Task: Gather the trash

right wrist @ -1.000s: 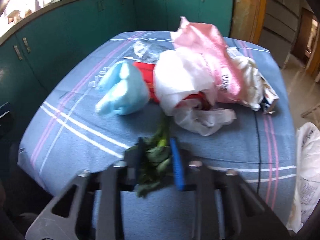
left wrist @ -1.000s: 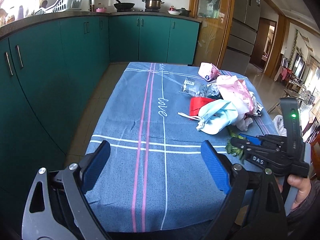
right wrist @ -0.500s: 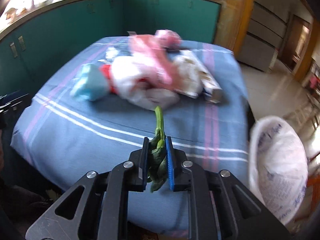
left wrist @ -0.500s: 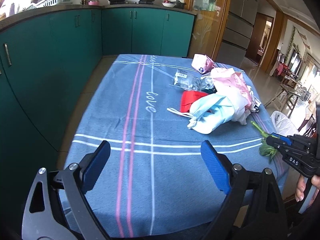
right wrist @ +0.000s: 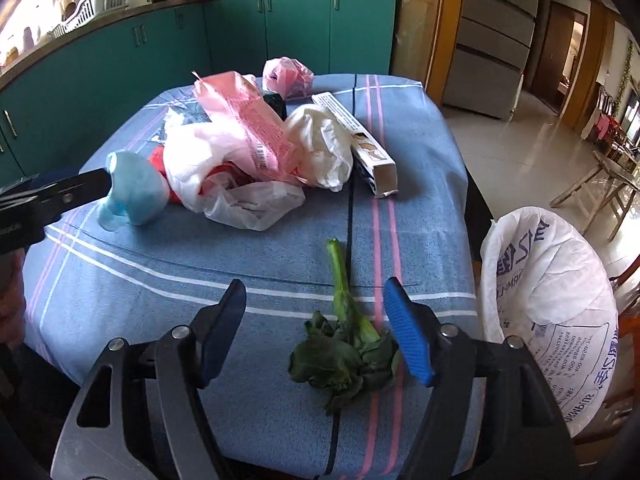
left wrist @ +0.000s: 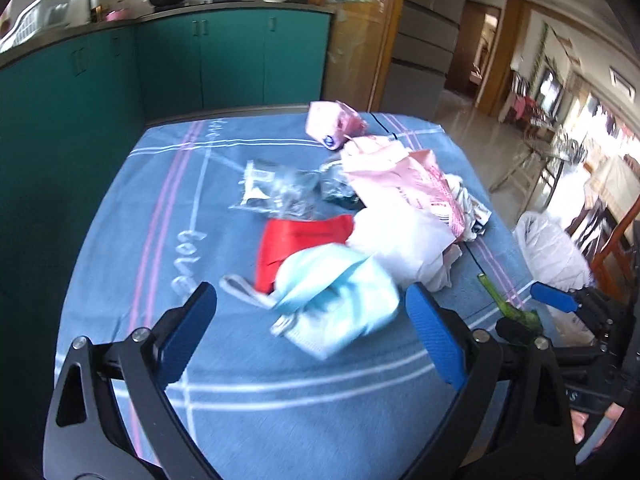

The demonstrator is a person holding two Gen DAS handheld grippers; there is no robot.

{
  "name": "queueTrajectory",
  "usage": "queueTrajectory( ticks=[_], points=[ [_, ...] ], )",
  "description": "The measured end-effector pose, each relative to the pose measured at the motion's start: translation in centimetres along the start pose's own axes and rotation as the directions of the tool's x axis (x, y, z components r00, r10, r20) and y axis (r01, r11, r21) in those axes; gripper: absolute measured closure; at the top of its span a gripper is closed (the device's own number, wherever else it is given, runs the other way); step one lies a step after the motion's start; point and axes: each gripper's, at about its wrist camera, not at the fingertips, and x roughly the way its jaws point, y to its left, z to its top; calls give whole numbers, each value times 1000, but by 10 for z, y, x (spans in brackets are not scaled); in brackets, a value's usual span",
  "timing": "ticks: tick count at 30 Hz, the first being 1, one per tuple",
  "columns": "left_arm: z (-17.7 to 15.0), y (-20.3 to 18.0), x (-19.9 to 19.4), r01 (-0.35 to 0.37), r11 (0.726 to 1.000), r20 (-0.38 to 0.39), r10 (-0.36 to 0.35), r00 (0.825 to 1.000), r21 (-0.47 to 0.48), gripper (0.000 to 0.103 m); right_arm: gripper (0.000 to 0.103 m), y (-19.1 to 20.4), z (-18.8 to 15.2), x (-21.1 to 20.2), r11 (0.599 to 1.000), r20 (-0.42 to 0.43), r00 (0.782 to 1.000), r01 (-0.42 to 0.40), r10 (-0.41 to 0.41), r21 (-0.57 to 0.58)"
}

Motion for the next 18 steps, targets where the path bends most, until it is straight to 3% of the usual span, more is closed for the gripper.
queueTrajectory(
  ticks=[6,9,11,13,18],
  points=[
    [0,-12,19,-22,1000,-31,23,999,18,9,27,-13,-2,9,999,-20,999,41,-40,32],
    [0,-15,23,-32,999,-32,33,999,38,31,26,-17,-2,14,997,-27,998,63,-62,32],
    [-1,-15,26,-32,998,-46,35,998,52,58,25,-19,-1,17,997,-33,997,68,-66,35],
    [-3,-12,25,-24,999,-52,26,998,42,74,25,-20,0,19,997,-34,997,68,-66,36],
    [-11,-2,2,-22,1000,-24,22,999,7,82,25,-19,2,22,996,-40,996,81,-80,26]
  ],
)
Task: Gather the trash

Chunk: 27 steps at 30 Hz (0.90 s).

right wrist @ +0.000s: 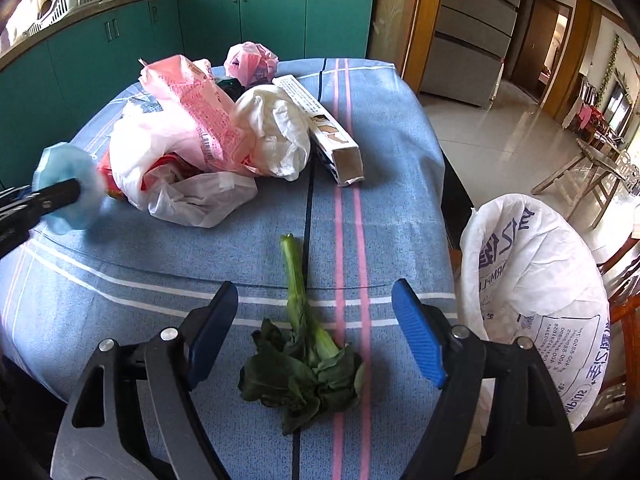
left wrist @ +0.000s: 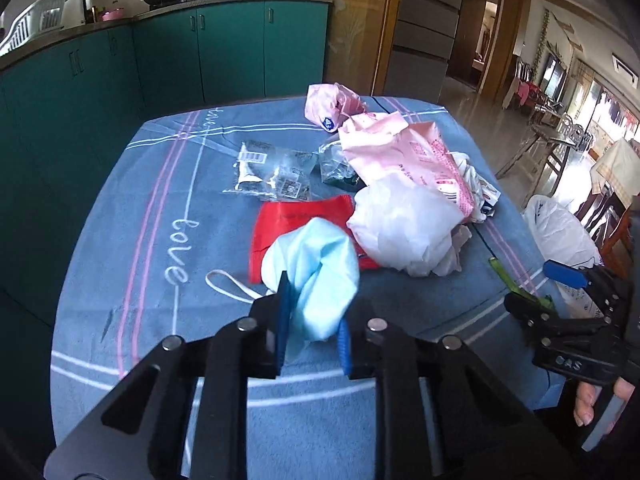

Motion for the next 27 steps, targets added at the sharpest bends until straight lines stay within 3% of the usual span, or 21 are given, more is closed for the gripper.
queueTrajectory(
  ticks=[4,7,15,22,27],
  points=[
    [-10,-3,-25,1,1000,26,-2,1000,14,82,25,1,-1,3,1000,-6,1000,17,-17,-8],
    [-16,-8,-36,-39,999,30,38,999,33,82,25,3,-1,5,1000,-13,1000,18,-18,-7],
    [-30,-16,-31,-76,995,-9,77,997,63,73,25,10,0,5,999,-12,1000,24,-25,-24],
    [-33,-15,-26,-96,994,-2,96,995,58,37,20,8,-1,10,999,-20,999,44,-44,-13],
    [-35,-14,-19,-86,995,-17,87,996,46,28,20,6,-2,11,1000,-15,999,30,-30,2]
  ],
)
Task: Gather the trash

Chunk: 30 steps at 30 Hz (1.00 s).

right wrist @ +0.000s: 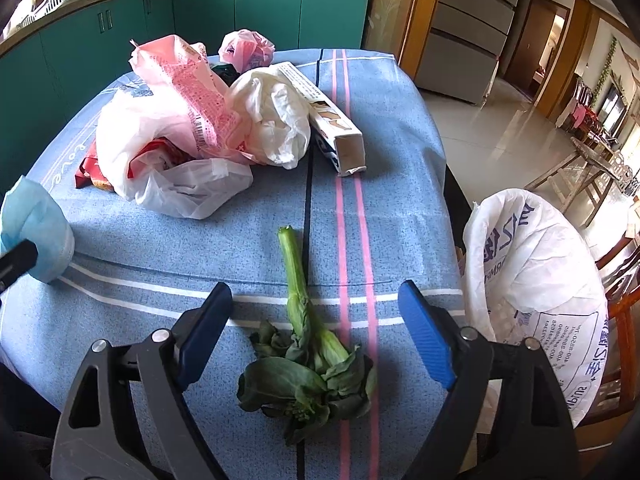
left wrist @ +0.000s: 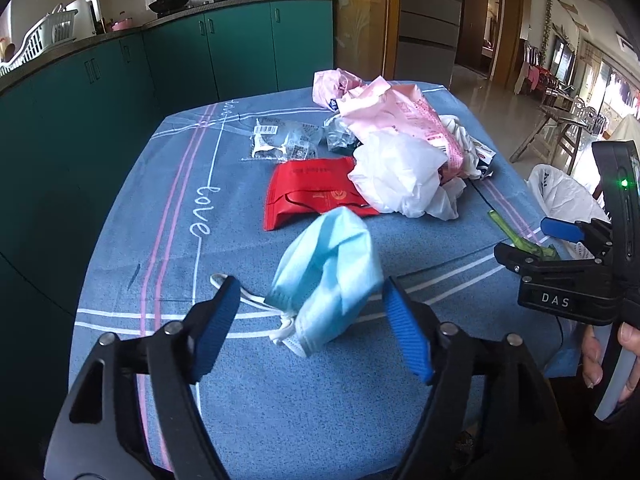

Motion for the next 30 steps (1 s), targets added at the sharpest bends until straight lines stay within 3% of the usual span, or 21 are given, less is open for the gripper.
queueTrajectory(
  ticks=[6,12,15,19,22,26,28,30],
  points=[
    [-1,0,4,-2,1000,-2,2,1000,-3,26,22,-1,-1,1,999,3,1000,-27,27,17],
    [-2,0,4,6,1000,1,-6,1000,-9,24,62,7,-1,-3,994,12,994,-107,107,0],
    [-2,0,2,2,1000,8,-2,1000,-9,24,73,15,-1,-6,995,19,995,-94,94,-28],
    [-2,2,1,1,1000,19,-1,1000,-20,23,81,18,-1,-8,995,24,996,-86,87,-43],
    [-1,3,0,10,999,27,-9,1000,-33,16,82,16,0,-10,995,26,995,-93,94,-39],
    [3,1,4,14,1000,28,-13,1000,-26,14,82,13,-1,-8,997,13,997,-78,79,-25],
    [5,-3,8,7,1000,23,-7,1000,-12,14,76,9,-2,-7,997,11,997,-81,82,-10],
    [5,-6,12,10,1000,17,-10,1000,-4,14,57,7,-2,-7,997,9,997,-80,80,-2]
  ],
)
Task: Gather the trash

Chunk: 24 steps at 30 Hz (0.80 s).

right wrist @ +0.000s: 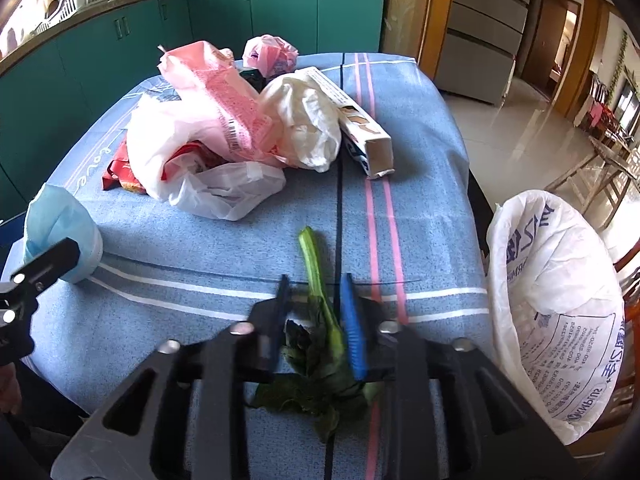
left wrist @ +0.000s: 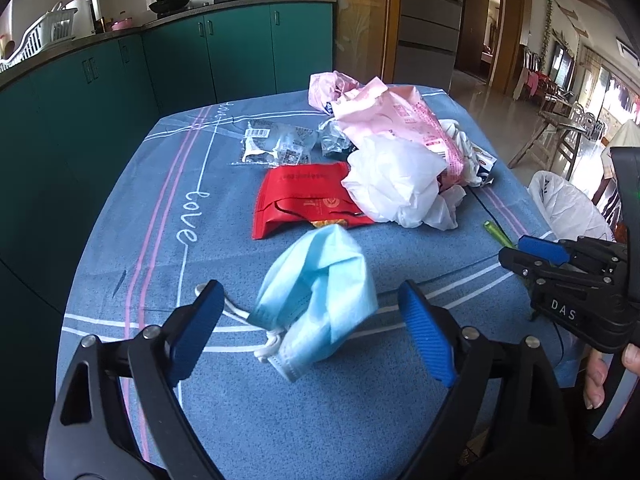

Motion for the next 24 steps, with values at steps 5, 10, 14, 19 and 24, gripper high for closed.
queueTrajectory(
  ticks=[5,10,14,19,24],
  points=[
    [-2,-5,7,-1,1000,-25,1,1000,26,39,55,1,-1,1,1000,5,1000,5,-5,-13],
    [-5,-2,11,9,1000,-42,-8,999,24,72,79,9,-1,0,999,17,1000,-7,8,-45],
    [-4,2,7,13,1000,-35,-13,999,11,81,87,12,-2,-2,998,26,1000,5,-4,-59],
    [-3,4,-2,12,1000,-12,-12,1000,3,82,91,7,1,-6,999,34,999,-4,5,-39],
    [0,7,-14,7,1000,21,-7,1000,-6,82,93,4,3,-11,999,51,999,1,1,-32]
  ],
)
